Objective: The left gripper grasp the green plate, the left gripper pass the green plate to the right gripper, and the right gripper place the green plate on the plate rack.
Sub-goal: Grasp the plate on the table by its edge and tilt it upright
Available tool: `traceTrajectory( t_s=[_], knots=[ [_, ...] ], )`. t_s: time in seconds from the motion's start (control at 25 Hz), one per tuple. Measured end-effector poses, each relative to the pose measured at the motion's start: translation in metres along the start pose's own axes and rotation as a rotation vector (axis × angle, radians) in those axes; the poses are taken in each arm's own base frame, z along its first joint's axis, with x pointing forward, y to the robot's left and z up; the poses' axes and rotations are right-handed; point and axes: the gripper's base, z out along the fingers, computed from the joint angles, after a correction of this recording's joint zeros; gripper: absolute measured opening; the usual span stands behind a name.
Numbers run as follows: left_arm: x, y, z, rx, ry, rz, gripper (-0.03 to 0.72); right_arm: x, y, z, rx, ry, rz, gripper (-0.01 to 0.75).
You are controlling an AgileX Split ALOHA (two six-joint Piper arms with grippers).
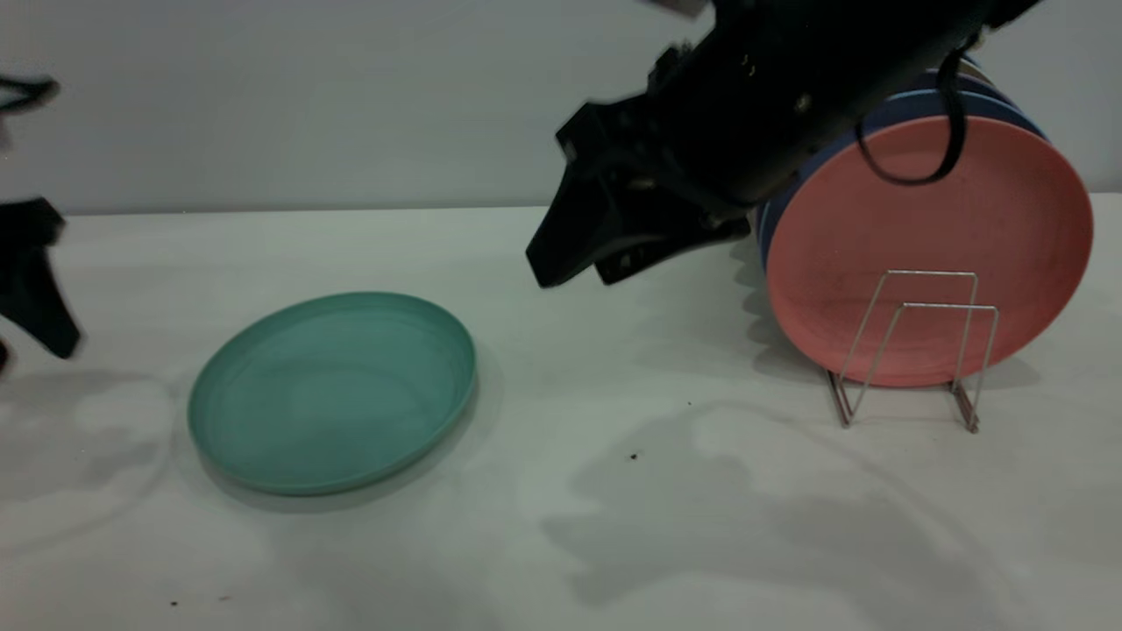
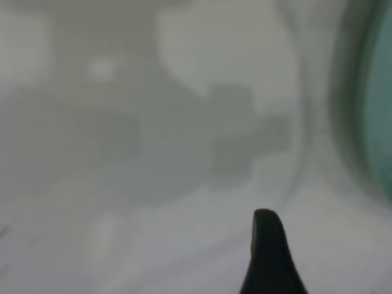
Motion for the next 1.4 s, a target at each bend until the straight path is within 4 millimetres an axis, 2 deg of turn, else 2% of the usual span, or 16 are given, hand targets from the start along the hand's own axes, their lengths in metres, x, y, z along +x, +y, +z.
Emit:
traceTrajectory(
  t_s=[0.2, 0.48, 1.0, 1.12, 1.4],
  knots=[
    [-0.010, -0.004, 0.023, 0.128, -0.014, 0.035, 0.518, 0.004, -0.004, 0.007, 0.000, 0.018, 0.016, 0.462],
    [-0.007, -0.013, 0.063, 0.204, 0.004, 0.074, 0.518, 0.002, -0.004, 0.007, 0.007, 0.006, 0.019, 0.462],
    [-0.003, -0.012, 0.095, 0.242, 0.020, 0.009, 0.513, 0.002, -0.004, 0.007, 0.007, 0.006, 0.020, 0.462],
    [-0.005, -0.012, 0.096, 0.246, 0.005, -0.015, 0.474, 0.002, -0.004, 0.007, 0.007, 0.006, 0.022, 0.462],
    [-0.005, -0.011, 0.099, 0.244, -0.002, -0.031, 0.281, 0.003, -0.012, 0.010, 0.014, 0.009, 0.141, 0.462]
  ],
)
